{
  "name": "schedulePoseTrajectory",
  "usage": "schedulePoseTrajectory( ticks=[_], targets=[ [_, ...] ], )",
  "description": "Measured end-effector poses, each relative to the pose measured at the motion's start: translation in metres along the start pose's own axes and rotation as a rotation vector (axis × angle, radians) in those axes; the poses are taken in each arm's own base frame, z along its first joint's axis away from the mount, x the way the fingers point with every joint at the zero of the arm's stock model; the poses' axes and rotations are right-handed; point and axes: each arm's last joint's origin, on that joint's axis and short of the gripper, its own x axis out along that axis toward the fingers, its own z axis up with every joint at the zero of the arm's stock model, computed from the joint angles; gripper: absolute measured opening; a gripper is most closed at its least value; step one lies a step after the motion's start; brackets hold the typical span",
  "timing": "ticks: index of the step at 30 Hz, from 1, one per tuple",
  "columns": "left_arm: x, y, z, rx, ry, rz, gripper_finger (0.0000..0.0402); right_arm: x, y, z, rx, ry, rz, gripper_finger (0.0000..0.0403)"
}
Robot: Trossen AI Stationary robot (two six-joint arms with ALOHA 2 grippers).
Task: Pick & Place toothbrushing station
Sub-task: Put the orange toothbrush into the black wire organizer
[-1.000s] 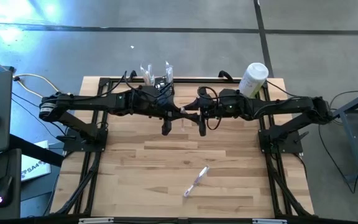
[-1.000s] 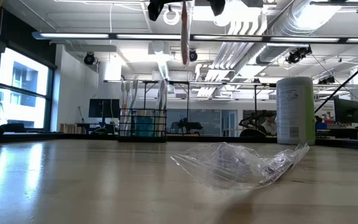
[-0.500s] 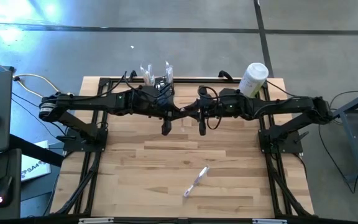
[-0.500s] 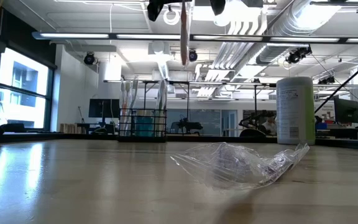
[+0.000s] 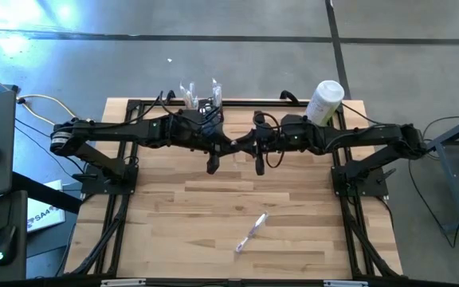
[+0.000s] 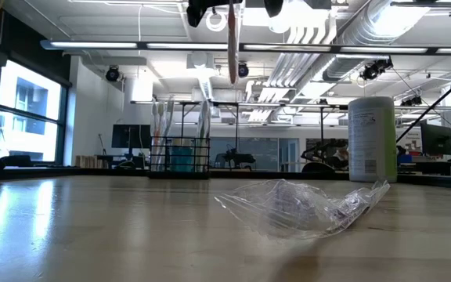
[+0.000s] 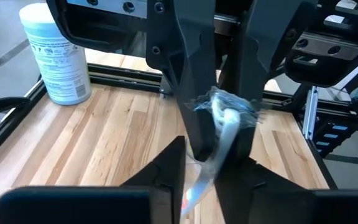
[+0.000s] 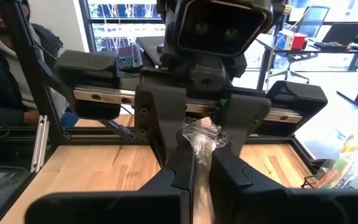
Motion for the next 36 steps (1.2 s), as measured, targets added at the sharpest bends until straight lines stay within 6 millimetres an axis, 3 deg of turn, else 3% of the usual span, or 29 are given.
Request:
schedulePoseTrajectory(
  ticks=[15, 25, 30, 36],
  targets=[
    [-0.005, -0.002, 0.007, 0.000, 0.012, -0.005, 0.0155, -0.009, -0.001, 0.002, -0.013, 0.036, -0.043, 0.0015],
    [-0.030, 0.001, 0.022, 0.061, 0.203, 0.226, 0.0184, -0.036, -0.006, 0.016, -0.052, 0.035, -0.170, 0.0015],
    [-0.049, 0.000, 0.029, 0.074, 0.333, 0.287, 0.0184, -0.051, -0.024, 0.027, -0.041, -0.023, -0.242, 0.0015],
    [-0.073, 0.001, 0.030, 0.095, 0.463, 0.423, 0.0184, -0.049, -0.057, 0.031, 0.014, -0.115, -0.251, 0.0015]
  ],
)
